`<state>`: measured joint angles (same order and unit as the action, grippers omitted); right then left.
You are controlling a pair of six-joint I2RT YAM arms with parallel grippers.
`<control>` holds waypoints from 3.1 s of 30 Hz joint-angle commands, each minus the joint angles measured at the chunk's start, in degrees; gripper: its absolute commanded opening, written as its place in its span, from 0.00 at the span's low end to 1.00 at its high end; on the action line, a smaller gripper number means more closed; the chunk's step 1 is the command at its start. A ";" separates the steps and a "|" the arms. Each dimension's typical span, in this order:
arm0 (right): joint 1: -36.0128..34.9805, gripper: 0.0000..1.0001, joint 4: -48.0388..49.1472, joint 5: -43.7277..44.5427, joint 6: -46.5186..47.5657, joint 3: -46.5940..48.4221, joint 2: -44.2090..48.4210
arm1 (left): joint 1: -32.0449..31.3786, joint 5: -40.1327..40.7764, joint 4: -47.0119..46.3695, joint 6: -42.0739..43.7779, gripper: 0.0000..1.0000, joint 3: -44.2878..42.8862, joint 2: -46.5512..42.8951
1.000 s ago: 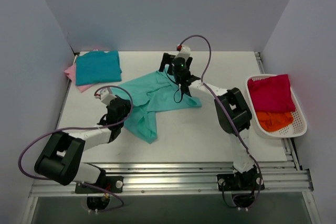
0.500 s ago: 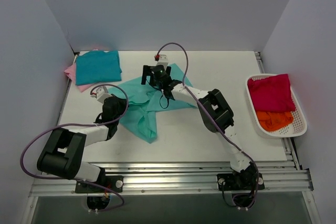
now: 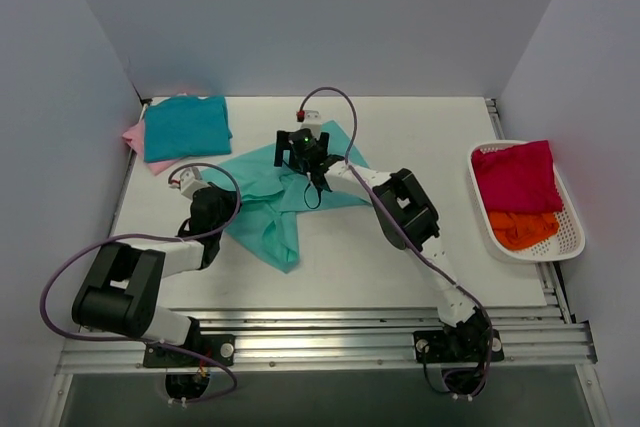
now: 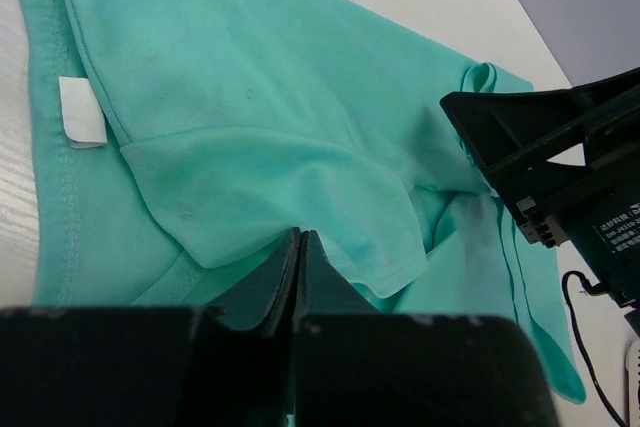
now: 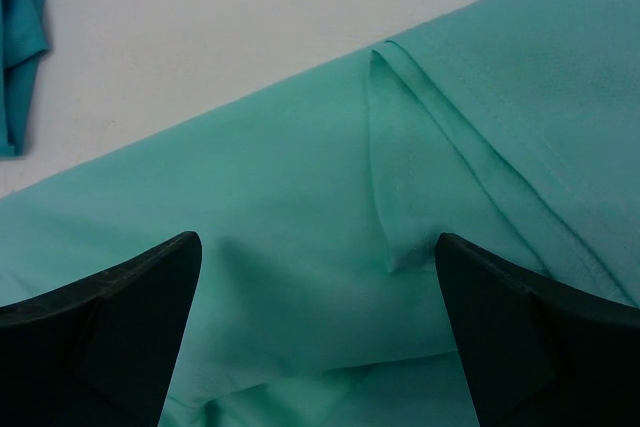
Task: Fold and stack the t-shirts
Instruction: Flatten the tshirt out
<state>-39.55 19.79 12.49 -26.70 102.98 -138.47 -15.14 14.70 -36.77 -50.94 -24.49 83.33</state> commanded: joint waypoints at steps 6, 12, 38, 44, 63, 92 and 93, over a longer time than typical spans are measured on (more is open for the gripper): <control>0.79 0.99 -1.16 3.50 2.44 3.02 -1.62 | 0.99 -1.78 -4.88 0.22 0.02 -0.38 2.19; 1.14 0.98 -1.42 3.68 2.79 3.72 -2.50 | 1.42 -2.48 -6.20 0.22 0.02 -1.00 4.56; 3.60 0.00 1.30 -2.03 -0.37 2.23 -5.32 | 3.18 -4.94 -10.42 -0.04 0.02 -1.52 10.80; 3.69 0.00 3.32 -1.68 0.15 -1.02 0.37 | 3.71 -5.29 -7.98 0.93 0.02 -3.01 8.96; 2.90 0.00 6.84 7.10 6.57 -32.02 60.31 | 1.69 -5.90 35.09 15.16 0.02 -19.71 -42.69; 4.04 0.00 -12.15 27.65 11.40 -28.44 90.94 | 1.69 -16.81 48.56 23.34 0.02 -50.31 -38.10; 4.04 0.00 -11.88 29.41 12.10 -28.88 88.84 | 1.69 -16.63 47.77 23.51 0.02 -49.43 -36.07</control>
<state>-35.92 7.09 32.53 -18.20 75.61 -42.85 -13.45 -2.63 13.23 -28.67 -77.21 38.89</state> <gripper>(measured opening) 0.009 0.030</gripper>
